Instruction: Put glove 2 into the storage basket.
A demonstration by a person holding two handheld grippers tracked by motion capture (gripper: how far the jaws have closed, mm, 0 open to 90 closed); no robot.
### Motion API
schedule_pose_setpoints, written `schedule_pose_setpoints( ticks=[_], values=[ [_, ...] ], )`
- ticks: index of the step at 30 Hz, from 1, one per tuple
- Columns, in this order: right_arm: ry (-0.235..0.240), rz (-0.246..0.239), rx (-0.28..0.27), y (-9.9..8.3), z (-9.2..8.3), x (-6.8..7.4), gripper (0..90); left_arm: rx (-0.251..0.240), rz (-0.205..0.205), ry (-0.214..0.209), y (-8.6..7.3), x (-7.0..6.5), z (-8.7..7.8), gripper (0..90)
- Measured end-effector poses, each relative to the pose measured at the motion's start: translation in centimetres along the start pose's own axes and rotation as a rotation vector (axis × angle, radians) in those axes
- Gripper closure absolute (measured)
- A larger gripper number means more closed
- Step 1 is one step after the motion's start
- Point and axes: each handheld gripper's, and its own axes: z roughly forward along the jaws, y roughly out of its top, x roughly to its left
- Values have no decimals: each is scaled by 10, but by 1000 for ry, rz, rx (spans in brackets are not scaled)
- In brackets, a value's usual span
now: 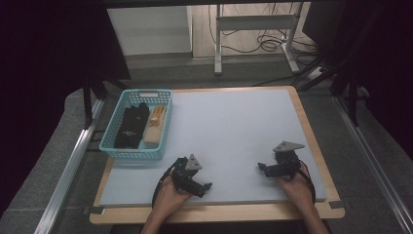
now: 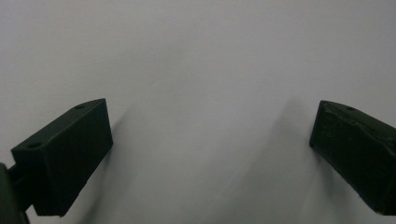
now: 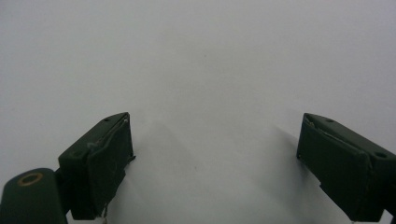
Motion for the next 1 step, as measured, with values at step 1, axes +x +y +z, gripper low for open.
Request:
schedule_pose_setpoints(
  ticks=[1],
  values=[
    [2,1,0,0,0,0,102,0,-1,0,0,0,0,0]
  ],
)
